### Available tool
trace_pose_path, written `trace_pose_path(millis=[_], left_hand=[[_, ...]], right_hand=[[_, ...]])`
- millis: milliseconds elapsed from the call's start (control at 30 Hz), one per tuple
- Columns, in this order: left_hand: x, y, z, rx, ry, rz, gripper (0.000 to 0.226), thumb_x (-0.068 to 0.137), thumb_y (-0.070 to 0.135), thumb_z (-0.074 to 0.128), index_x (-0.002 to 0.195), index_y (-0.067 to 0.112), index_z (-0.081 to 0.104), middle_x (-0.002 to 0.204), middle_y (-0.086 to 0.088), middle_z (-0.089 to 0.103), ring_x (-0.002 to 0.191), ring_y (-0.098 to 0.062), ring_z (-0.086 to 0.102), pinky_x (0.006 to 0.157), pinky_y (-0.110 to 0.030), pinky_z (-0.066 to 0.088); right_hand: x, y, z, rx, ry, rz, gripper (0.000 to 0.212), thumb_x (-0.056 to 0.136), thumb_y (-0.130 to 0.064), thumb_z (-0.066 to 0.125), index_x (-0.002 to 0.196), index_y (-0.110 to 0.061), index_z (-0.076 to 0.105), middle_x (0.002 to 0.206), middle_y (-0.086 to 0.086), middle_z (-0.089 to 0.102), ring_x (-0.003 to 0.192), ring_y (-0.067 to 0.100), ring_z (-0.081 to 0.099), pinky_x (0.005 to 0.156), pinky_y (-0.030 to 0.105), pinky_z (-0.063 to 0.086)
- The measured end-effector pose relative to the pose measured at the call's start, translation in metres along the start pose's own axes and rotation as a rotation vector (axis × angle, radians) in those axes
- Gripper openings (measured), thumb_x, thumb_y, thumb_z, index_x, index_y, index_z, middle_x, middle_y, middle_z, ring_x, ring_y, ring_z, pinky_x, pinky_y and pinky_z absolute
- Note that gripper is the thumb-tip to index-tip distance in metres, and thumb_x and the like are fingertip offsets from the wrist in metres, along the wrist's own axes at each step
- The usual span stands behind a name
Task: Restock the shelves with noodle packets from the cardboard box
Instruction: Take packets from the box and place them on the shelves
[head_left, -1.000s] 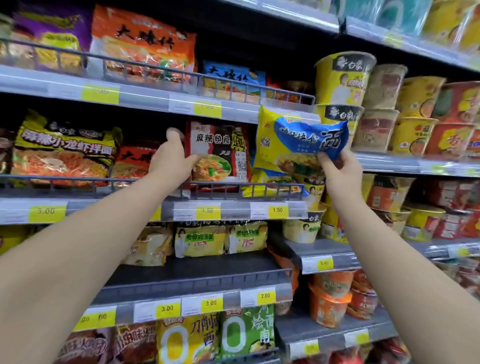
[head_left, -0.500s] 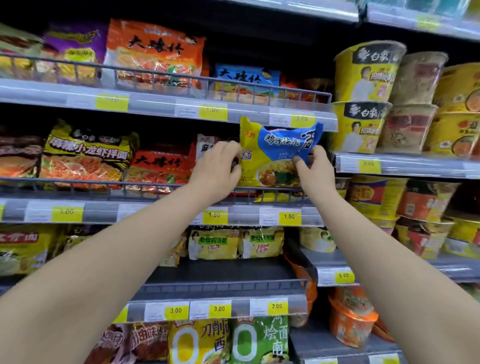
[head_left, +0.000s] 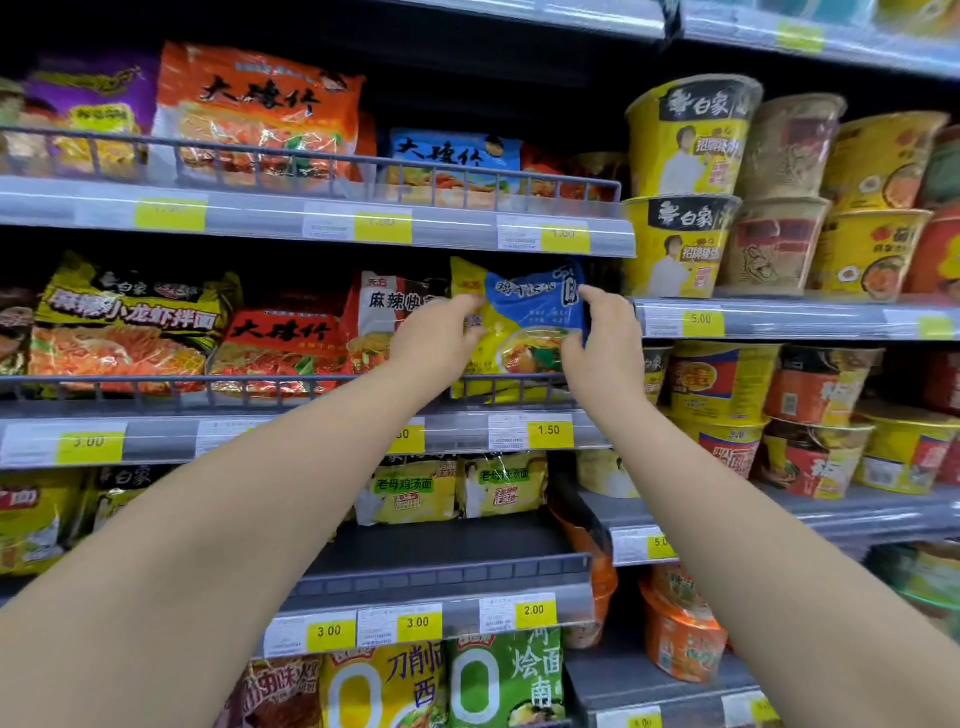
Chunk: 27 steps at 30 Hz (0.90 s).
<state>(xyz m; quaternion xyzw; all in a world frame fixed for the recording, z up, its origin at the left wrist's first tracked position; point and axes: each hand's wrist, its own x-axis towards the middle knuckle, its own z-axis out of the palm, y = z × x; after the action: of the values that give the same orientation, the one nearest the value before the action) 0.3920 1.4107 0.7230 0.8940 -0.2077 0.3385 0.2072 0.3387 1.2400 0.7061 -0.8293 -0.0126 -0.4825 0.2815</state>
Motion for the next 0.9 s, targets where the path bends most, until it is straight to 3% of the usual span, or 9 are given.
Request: trace_pose_path(millis=[67, 133, 300, 400, 467, 533, 667, 800, 900], left_hand=[[0.003, 0.011, 0.003, 0.218, -0.018, 0.006, 0.037, 0.095, 0.041, 0.047, 0.132, 0.037, 0.050, 0.140, -0.010, 0.038, 0.128, -0.032, 0.035, 0.100, -0.043, 0.035], [0.002, 0.018, 0.005, 0.263, 0.015, -0.032, 0.032, 0.094, 0.042, 0.047, 0.124, 0.038, 0.057, 0.144, -0.007, 0.028, 0.130, -0.031, 0.027, 0.104, -0.043, 0.028], [-0.032, -0.002, -0.004, -0.159, 0.296, -0.098, 0.027, 0.092, 0.019, 0.051, 0.113, 0.028, 0.065, 0.125, -0.006, 0.044, 0.118, -0.026, 0.041, 0.095, -0.028, 0.031], [-0.088, -0.021, -0.015, -0.379, 0.381, -0.159, 0.019, 0.090, 0.014, 0.054, 0.100, 0.027, 0.064, 0.112, 0.002, 0.045, 0.099, -0.008, 0.050, 0.081, -0.007, 0.036], [-0.132, -0.039, -0.021, -0.476, 0.374, -0.301, 0.018, 0.091, 0.013, 0.054, 0.096, 0.029, 0.059, 0.108, 0.008, 0.045, 0.086, 0.003, 0.051, 0.076, -0.001, 0.038], [-0.178, -0.061, -0.026, -0.570, 0.365, -0.481, 0.018, 0.091, 0.011, 0.054, 0.093, 0.029, 0.059, 0.102, 0.011, 0.051, 0.082, 0.003, 0.052, 0.075, -0.009, 0.043], [-0.270, -0.107, -0.049, -0.643, 0.368, -0.778, 0.026, 0.091, 0.009, 0.054, 0.080, 0.033, 0.055, 0.090, 0.010, 0.056, 0.087, -0.013, 0.054, 0.073, -0.022, 0.044], [-0.373, -0.147, -0.085, -0.654, 0.379, -1.021, 0.015, 0.089, 0.016, 0.060, 0.085, 0.031, 0.059, 0.104, 0.000, 0.058, 0.102, -0.022, 0.057, 0.077, -0.032, 0.049], [-0.453, -0.171, -0.120, -0.665, 0.415, -1.158, 0.012, 0.089, 0.015, 0.061, 0.088, 0.027, 0.059, 0.108, -0.004, 0.059, 0.093, -0.019, 0.057, 0.072, -0.028, 0.045]], right_hand=[[-0.006, -0.005, 0.002, 0.028, 0.044, -0.040, 0.041, 0.089, -0.004, 0.049, 0.129, -0.011, 0.048, 0.131, 0.009, 0.048, 0.122, 0.026, 0.042, 0.099, 0.028, 0.031], [-0.014, -0.011, 0.006, 0.074, 0.075, -0.057, 0.037, 0.086, -0.002, 0.050, 0.122, -0.011, 0.054, 0.125, 0.009, 0.050, 0.118, 0.026, 0.045, 0.095, 0.025, 0.032], [-0.044, -0.030, 0.021, 0.361, 0.082, -0.049, 0.021, 0.086, -0.006, 0.053, 0.106, -0.012, 0.058, 0.101, -0.003, 0.049, 0.097, 0.020, 0.053, 0.085, 0.029, 0.043], [-0.076, -0.049, 0.043, 0.513, -0.027, -0.020, 0.014, 0.089, -0.011, 0.055, 0.099, -0.020, 0.052, 0.099, -0.002, 0.050, 0.079, 0.007, 0.050, 0.072, 0.015, 0.041], [-0.105, -0.063, 0.064, 0.607, -0.132, 0.036, 0.015, 0.088, -0.014, 0.057, 0.097, -0.023, 0.050, 0.099, -0.001, 0.052, 0.073, 0.001, 0.048, 0.069, 0.013, 0.040], [-0.138, -0.080, 0.084, 0.660, -0.243, 0.088, 0.015, 0.087, -0.016, 0.059, 0.097, -0.024, 0.050, 0.099, 0.002, 0.054, 0.069, -0.001, 0.047, 0.069, 0.014, 0.040], [-0.214, -0.120, 0.110, 0.762, -0.440, 0.185, 0.012, 0.088, -0.013, 0.059, 0.096, -0.018, 0.052, 0.091, 0.000, 0.053, 0.067, -0.003, 0.046, 0.063, 0.005, 0.036], [-0.306, -0.161, 0.125, 0.804, -0.627, 0.313, 0.013, 0.089, -0.010, 0.059, 0.092, -0.018, 0.050, 0.081, -0.010, 0.048, 0.062, -0.007, 0.045, 0.058, 0.009, 0.035], [-0.377, -0.196, 0.131, 0.805, -0.768, 0.437, 0.009, 0.091, -0.015, 0.057, 0.097, -0.019, 0.051, 0.081, -0.009, 0.050, 0.060, -0.006, 0.048, 0.054, 0.006, 0.039]])
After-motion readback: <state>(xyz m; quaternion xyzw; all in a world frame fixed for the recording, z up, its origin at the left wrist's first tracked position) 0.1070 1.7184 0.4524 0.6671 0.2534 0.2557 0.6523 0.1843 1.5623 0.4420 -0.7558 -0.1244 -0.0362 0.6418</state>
